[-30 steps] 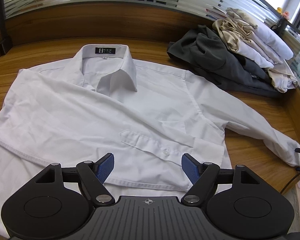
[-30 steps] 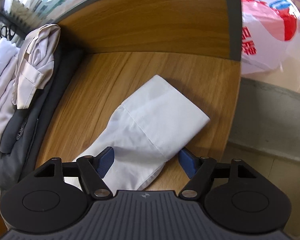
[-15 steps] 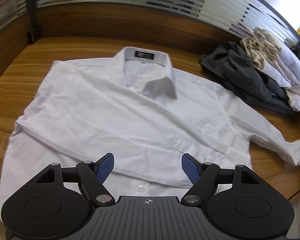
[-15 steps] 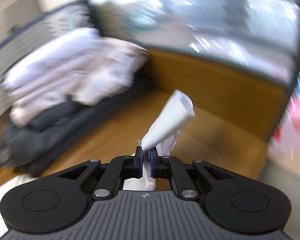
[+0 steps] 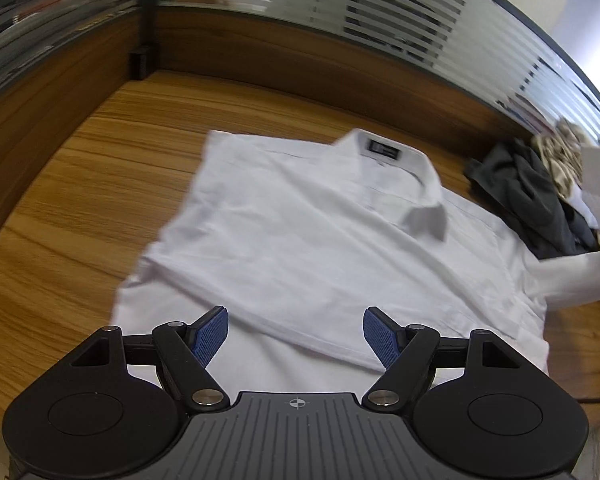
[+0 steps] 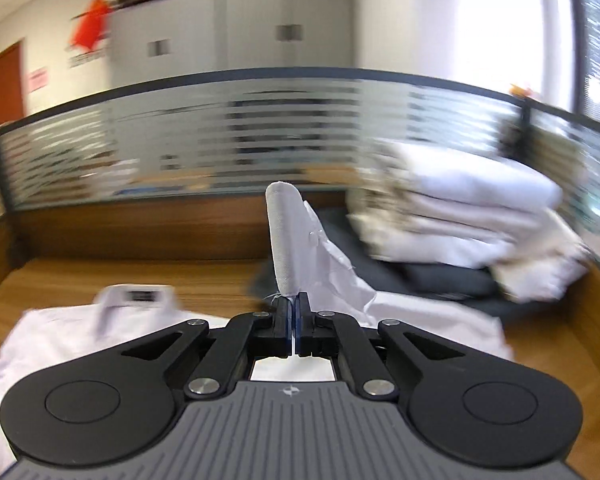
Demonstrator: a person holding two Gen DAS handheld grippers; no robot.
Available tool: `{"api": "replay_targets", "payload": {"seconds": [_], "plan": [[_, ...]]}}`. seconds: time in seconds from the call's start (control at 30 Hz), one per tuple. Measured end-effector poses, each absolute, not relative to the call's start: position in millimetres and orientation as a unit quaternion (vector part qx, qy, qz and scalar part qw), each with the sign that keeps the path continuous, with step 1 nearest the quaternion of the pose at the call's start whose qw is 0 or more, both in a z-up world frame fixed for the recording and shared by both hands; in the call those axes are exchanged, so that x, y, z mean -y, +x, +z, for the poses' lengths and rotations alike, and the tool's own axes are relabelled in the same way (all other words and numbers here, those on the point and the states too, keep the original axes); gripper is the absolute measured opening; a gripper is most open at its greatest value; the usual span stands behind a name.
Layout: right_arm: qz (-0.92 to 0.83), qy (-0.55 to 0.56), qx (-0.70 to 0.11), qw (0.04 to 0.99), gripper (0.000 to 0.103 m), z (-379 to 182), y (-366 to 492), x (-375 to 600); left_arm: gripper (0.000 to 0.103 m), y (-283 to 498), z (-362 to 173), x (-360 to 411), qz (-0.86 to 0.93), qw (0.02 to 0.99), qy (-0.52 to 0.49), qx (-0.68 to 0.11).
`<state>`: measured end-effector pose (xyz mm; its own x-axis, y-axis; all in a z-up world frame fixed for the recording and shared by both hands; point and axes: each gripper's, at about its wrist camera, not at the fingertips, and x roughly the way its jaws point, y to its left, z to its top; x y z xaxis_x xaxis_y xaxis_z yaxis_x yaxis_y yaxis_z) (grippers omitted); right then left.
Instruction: Fold clothes
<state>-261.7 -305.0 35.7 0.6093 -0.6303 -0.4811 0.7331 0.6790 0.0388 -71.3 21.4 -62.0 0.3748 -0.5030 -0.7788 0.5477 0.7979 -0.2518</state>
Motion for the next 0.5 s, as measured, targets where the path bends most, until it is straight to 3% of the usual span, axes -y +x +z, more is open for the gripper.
{"api": "replay_targets", "payload": {"seconds": [0.27,0.5], "plan": [[-0.225,0.072,-0.225,0.945,0.002,43,-138,193,0.077,-33,-64,-79,-0.293,0.84,0.003,-0.457],[-0.089,0.082,-0.329,0.937,0.006,13,-65,118,0.077,-17,-68,-114,-0.275,0.843,-0.002,-0.463]]}}
